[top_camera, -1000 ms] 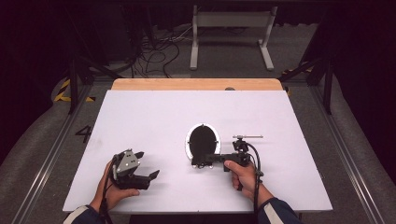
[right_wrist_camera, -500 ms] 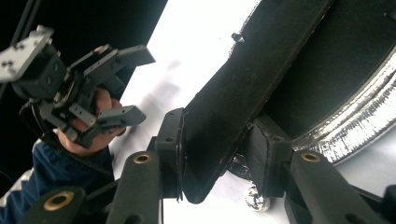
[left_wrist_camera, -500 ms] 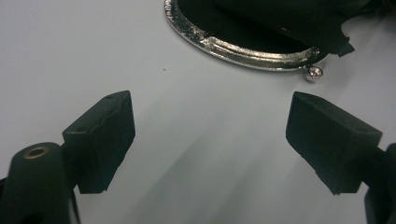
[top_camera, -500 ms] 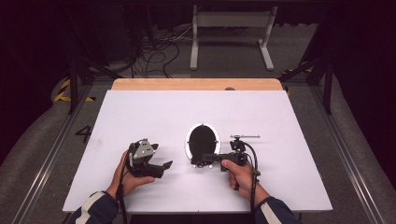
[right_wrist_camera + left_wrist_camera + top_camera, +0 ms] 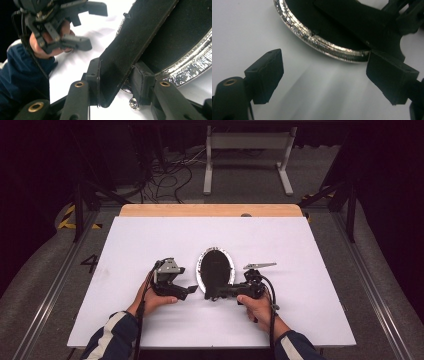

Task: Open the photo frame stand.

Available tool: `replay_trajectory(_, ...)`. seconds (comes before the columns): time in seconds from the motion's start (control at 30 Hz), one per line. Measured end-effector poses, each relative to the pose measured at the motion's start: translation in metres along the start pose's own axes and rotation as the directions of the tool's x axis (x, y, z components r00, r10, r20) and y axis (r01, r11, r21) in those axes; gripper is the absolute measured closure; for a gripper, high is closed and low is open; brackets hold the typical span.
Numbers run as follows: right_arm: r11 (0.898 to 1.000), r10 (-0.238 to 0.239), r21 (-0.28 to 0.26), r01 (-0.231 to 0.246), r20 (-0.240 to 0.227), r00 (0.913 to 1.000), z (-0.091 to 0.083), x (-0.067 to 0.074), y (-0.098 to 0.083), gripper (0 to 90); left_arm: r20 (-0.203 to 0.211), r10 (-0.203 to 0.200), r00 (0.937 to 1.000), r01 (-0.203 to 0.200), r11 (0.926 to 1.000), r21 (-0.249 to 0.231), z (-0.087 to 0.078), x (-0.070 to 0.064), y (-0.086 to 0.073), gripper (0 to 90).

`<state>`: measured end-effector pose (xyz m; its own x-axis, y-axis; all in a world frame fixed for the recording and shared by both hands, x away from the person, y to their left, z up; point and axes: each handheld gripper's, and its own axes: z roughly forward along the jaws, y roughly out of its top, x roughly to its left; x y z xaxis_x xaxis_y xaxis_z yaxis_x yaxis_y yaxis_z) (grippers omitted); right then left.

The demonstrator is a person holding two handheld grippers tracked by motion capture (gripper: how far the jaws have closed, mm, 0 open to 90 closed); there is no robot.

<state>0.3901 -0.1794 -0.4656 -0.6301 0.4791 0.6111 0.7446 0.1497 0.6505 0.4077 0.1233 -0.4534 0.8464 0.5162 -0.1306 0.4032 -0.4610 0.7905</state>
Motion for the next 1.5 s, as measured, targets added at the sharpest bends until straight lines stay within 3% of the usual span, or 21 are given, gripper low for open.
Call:
replay_trajectory(0.17, 0.997, -0.076, 0.019, 0.075, 0.018, 0.9970, -0.002, 0.004, -0.002, 66.2, -0.019, -0.030, 0.9994, 0.030, 0.9995, 0.013, 0.013, 0.004, 0.003, 16.7)
replay_trajectory(0.33, 0.992, -0.128, 0.022, 0.127, 0.040, 0.9909, -0.002, 0.007, -0.003, 66.5, 0.031, -0.053, 0.9981, 0.052, 0.9984, 0.021, 0.022, 0.006, 0.005, 17.6)
replay_trajectory(0.37, 0.990, -0.138, 0.022, 0.137, 0.041, 0.9895, -0.002, 0.008, -0.003, 66.5, 0.057, -0.059, 0.9966, 0.058, 0.9981, 0.023, 0.025, 0.005, 0.006, 17.5)
replay_trajectory(0.5, 0.986, -0.166, 0.021, 0.166, 0.050, 0.9848, -0.002, 0.010, -0.004, 66.5, 0.067, -0.043, 0.9968, 0.041, 0.9989, 0.020, 0.026, 0.005, 0.007, 18.2)
replay_trajectory(0.53, 0.985, -0.170, 0.022, 0.169, 0.050, 0.9841, -0.003, 0.010, -0.004, 66.5, 0.079, -0.060, 0.9950, 0.059, 0.9982, 0.012, 0.025, 0.004, 0.007, 19.6)
replay_trajectory(0.7, 0.982, -0.188, 0.014, 0.187, 0.048, 0.9810, -0.003, 0.012, -0.004, 66.5, 0.124, -0.037, 0.9916, 0.038, 0.9993, -0.004, 0.021, 0.003, 0.008, 39.5)
replay_trajectory(0.73, 0.981, -0.194, 0.014, 0.193, 0.049, 0.9798, -0.003, 0.013, -0.004, 66.5, 0.127, -0.031, 0.9914, 0.032, 0.9995, -0.005, 0.020, 0.004, 0.008, 37.8)
replay_trajectory(0.77, 0.980, -0.198, 0.014, 0.197, 0.051, 0.9789, -0.003, 0.013, -0.004, 66.5, 0.130, -0.056, 0.9900, 0.057, 0.9984, -0.003, 0.019, 0.002, 0.008, 37.5)
replay_trajectory(0.8, 0.979, -0.205, 0.014, 0.205, 0.050, 0.9775, -0.003, 0.014, -0.004, 66.6, 0.140, -0.043, 0.9893, 0.044, 0.9990, -0.005, 0.019, 0.004, 0.008, 37.5)
replay_trajectory(0.83, 0.977, -0.212, 0.014, 0.212, 0.053, 0.9758, -0.003, 0.014, -0.005, 66.6, 0.149, -0.069, 0.9865, 0.071, 0.9974, -0.010, 0.019, 0.003, 0.007, 37.7)
replay_trajectory(0.87, 0.976, -0.218, 0.016, 0.217, 0.057, 0.9744, -0.003, 0.015, -0.005, 66.7, 0.164, -0.054, 0.9849, 0.057, 0.9983, -0.015, 0.019, 0.005, 0.007, 37.9)
replay_trajectory(0.93, 0.974, -0.227, 0.020, 0.226, 0.059, 0.9722, -0.003, 0.016, -0.005, 66.7, 0.177, -0.072, 0.9817, 0.076, 0.9969, -0.020, 0.019, 0.005, 0.006, 38.4)
replay_trajectory(1.1, 0.971, -0.239, 0.033, 0.237, 0.077, 0.9679, -0.003, 0.019, -0.006, 69.3, 0.205, -0.055, 0.9772, 0.069, 0.9956, -0.063, 0.014, 0.007, 0.005, 48.7)
replay_trajectory(1.17, 0.969, -0.247, 0.034, 0.245, 0.083, 0.9654, -0.003, 0.020, -0.007, 71.1, 0.193, -0.045, 0.9802, 0.061, 0.9951, -0.078, 0.012, 0.007, 0.006, 53.9)
replay_trajectory(1.2, 0.967, -0.254, 0.040, 0.251, 0.090, 0.9631, -0.003, 0.021, -0.007, 71.4, 0.201, -0.043, 0.9787, 0.060, 0.9950, -0.080, 0.012, 0.006, 0.006, 57.0)
replay_trajectory(1.27, 0.966, -0.257, 0.045, 0.253, 0.098, 0.9616, -0.002, 0.021, -0.007, 71.4, 0.225, -0.012, 0.9743, 0.028, 0.9973, -0.067, 0.012, 0.002, 0.006, 59.8)
replay_trajectory(1.33, 0.965, -0.260, 0.058, 0.254, 0.117, 0.9587, -0.002, 0.021, -0.007, 72.5, 0.223, 0.009, 0.9748, 0.007, 0.9972, -0.075, 0.012, -0.002, 0.008, 61.6)
replay_trajectory(1.37, 0.965, -0.260, 0.051, 0.255, 0.111, 0.9594, -0.003, 0.021, -0.007, 73.2, 0.224, 0.040, 0.9738, -0.021, 0.9963, -0.084, 0.011, -0.004, 0.009, 62.7)
replay_trajectory(1.5, 0.962, -0.273, 0.046, 0.270, 0.117, 0.9548, -0.006, 0.022, -0.007, 75.2, 0.183, 0.066, 0.9809, -0.050, 0.9949, -0.087, 0.009, -0.010, 0.011, 65.3)
